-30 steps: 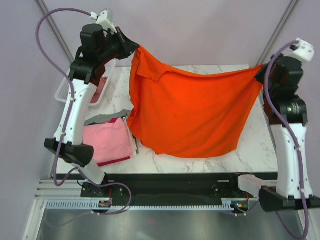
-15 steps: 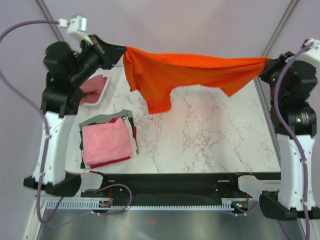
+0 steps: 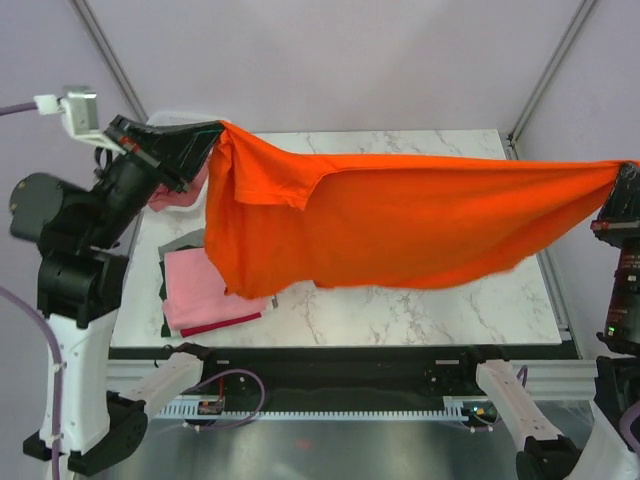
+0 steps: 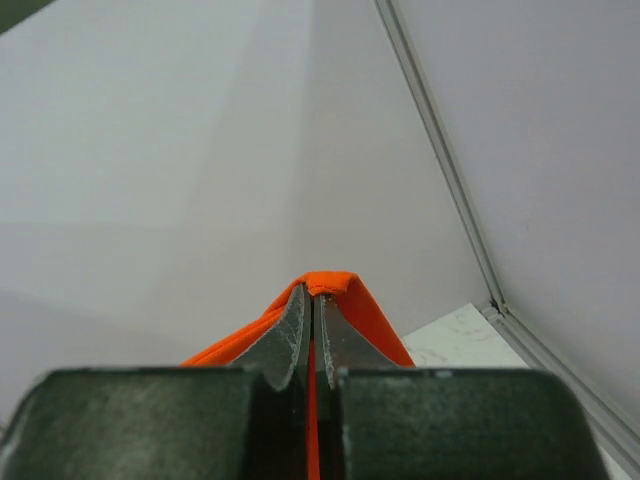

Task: Fold and stack the t-shirts
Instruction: Flatten the tshirt out

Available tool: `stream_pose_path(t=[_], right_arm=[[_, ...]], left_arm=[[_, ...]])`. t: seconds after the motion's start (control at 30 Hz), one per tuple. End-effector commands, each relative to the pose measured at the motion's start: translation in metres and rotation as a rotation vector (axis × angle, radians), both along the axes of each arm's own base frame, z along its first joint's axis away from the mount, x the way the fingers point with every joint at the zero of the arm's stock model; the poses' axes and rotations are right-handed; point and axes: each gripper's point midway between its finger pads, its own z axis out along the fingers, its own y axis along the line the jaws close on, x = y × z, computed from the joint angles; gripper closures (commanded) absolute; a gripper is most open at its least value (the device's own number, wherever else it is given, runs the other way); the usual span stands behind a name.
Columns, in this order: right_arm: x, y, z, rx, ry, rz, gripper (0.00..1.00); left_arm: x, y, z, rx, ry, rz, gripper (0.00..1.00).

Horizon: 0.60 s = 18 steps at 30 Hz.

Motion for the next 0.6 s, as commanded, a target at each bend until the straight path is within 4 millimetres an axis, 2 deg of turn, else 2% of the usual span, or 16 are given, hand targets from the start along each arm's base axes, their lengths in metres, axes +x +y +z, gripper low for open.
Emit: stream_pose_path(t=[0.0, 0.03, 0.07, 0.1, 0.13, 0.17, 0.2, 0.23, 0.27, 0.3, 0.37, 0.4, 0.43, 0.5, 0.53, 0.57], right_arm=[[0.057, -0.004, -0.032, -0.006, 0.179, -0.033, 1.0], [0.069, -0.003, -0.04, -0.006, 0.21, -0.029, 1.0], [0.081, -0.003, -0.045, -0.002, 0.229, -0.032, 1.0], [0.105, -0.002, -0.064, -0.001, 0.293, -0.031, 1.0], [0.118, -0.001, -0.073, 0.003, 0.316, -0.027, 1.0], [0.14, 0.0, -0.083, 0.013, 0.342, -0.028, 1.0], [0.157, 0.001, -0.102, 0.019, 0.388, -0.025, 1.0], [0.172, 0.002, -0.114, 0.027, 0.414, -0.026, 1.0], [0.198, 0.002, -0.13, 0.039, 0.448, -0.027, 1.0], [0.212, 0.003, -0.148, 0.044, 0.489, -0.03, 1.0], [0.244, 0.0, -0.178, 0.067, 0.55, -0.061, 1.0], [0.254, -0.001, -0.197, 0.074, 0.583, -0.069, 1.0], [0.262, -0.002, -0.208, 0.08, 0.593, -0.077, 1.0], [0.286, -0.006, -0.24, 0.099, 0.621, -0.107, 1.0], [0.294, -0.007, -0.25, 0.105, 0.631, -0.114, 1.0], [0.31, -0.008, -0.269, 0.113, 0.658, -0.12, 1.0]], left_arm=[[0.048, -0.011, -0.015, -0.001, 0.079, 0.01, 0.98], [0.057, -0.013, -0.019, 0.006, 0.093, 0.01, 0.98], [0.081, -0.019, -0.034, 0.02, 0.141, 0.012, 0.98], [0.093, -0.023, -0.043, 0.029, 0.165, 0.01, 0.98], [0.106, -0.027, -0.051, 0.036, 0.182, 0.009, 0.98], [0.119, -0.03, -0.061, 0.041, 0.202, 0.009, 0.98], [0.146, -0.037, -0.087, 0.06, 0.264, 0.012, 0.98], [0.162, -0.04, -0.095, 0.061, 0.274, 0.021, 0.98], [0.175, -0.043, -0.107, 0.069, 0.297, 0.025, 0.98], [0.204, -0.049, -0.136, 0.088, 0.359, 0.032, 0.98], [0.231, -0.056, -0.158, 0.092, 0.388, 0.037, 0.98], [0.242, -0.058, -0.171, 0.093, 0.402, 0.038, 0.98], [0.264, -0.063, -0.199, 0.1, 0.45, 0.047, 0.98], [0.287, -0.065, -0.219, 0.097, 0.465, 0.074, 0.98], [0.31, -0.067, -0.255, 0.11, 0.53, 0.096, 0.98], [0.32, -0.069, -0.267, 0.113, 0.546, 0.099, 0.98]])
